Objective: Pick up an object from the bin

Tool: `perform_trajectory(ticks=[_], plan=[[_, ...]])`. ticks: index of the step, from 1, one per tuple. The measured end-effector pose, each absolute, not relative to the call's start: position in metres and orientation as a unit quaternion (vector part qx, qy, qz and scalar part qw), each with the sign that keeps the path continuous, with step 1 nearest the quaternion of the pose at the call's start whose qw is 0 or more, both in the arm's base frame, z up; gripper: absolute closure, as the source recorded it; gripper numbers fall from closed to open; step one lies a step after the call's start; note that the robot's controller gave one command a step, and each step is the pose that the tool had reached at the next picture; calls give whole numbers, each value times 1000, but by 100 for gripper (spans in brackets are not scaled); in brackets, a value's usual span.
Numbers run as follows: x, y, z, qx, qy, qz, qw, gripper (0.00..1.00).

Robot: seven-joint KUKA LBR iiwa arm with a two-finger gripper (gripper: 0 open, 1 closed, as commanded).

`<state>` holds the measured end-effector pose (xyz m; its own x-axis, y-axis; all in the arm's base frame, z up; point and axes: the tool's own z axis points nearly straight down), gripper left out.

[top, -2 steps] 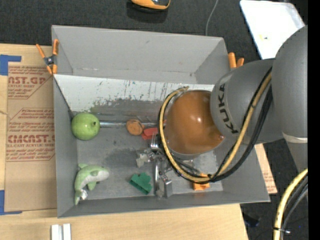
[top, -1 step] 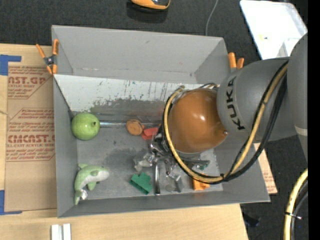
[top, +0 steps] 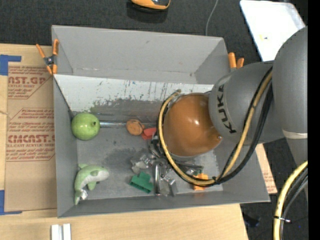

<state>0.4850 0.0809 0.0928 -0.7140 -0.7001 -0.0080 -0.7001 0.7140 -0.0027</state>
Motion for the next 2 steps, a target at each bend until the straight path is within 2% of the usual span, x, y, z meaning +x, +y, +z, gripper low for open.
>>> perform_trajectory(ticks=[1,2], plan=[[490,110,77,-625,780,-2,9,100],[489,115,72,-669,743,-2,7,100]])
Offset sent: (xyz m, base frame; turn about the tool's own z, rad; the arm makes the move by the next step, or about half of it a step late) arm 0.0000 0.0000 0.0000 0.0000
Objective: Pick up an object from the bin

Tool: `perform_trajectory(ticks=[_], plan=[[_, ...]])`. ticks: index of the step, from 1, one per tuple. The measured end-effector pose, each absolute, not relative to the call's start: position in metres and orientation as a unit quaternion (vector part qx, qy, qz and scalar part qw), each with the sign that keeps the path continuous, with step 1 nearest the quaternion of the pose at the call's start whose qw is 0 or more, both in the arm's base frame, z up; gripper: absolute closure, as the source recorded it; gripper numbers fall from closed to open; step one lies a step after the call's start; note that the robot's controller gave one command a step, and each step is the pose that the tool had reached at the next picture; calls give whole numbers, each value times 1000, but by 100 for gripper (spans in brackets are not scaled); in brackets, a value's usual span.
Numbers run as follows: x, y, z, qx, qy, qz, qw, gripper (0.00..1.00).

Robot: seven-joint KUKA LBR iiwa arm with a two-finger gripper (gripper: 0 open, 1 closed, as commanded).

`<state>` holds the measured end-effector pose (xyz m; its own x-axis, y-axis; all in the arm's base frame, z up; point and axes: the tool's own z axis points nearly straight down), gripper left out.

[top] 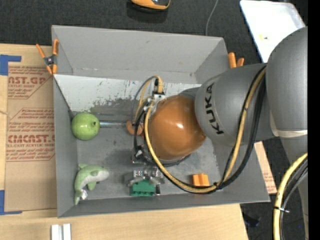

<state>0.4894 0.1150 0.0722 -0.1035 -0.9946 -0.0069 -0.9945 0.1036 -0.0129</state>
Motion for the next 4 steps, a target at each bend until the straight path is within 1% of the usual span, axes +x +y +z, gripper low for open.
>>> perform_trajectory(ticks=[1,2,3,4], plan=[[489,116,74,-668,744,-2,8,100],[486,117,107,-668,744,1,4,100],[488,117,145,-668,744,-1,7,100],[488,118,158,-668,744,-1,8,100]])
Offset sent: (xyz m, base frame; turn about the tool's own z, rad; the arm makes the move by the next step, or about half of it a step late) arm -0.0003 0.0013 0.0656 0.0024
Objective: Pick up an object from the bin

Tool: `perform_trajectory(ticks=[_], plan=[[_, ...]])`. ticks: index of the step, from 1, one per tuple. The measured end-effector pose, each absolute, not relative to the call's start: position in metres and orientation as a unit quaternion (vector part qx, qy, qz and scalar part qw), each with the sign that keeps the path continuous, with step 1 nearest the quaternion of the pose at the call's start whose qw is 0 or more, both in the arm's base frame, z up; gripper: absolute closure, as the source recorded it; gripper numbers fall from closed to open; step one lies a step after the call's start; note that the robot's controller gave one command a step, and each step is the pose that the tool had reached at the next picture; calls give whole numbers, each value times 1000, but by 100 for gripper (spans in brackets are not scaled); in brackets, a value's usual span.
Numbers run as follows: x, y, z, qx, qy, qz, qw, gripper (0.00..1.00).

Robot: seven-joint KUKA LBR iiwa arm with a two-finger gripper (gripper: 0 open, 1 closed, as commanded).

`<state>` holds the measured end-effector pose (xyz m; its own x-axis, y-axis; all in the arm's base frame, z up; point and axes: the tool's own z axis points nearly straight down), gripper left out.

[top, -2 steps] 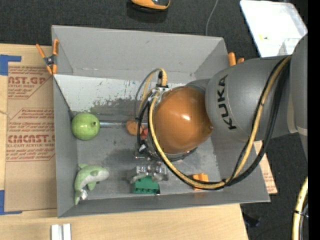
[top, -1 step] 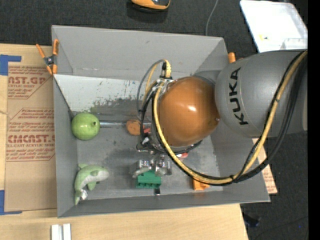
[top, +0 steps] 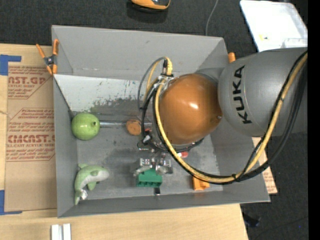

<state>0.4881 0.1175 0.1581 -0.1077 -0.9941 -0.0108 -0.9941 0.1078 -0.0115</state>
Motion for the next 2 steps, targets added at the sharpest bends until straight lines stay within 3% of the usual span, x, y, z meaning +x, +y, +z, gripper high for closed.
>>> perform_trajectory(ticks=[2], plan=[[487,119,183,-667,745,1,8,100]])
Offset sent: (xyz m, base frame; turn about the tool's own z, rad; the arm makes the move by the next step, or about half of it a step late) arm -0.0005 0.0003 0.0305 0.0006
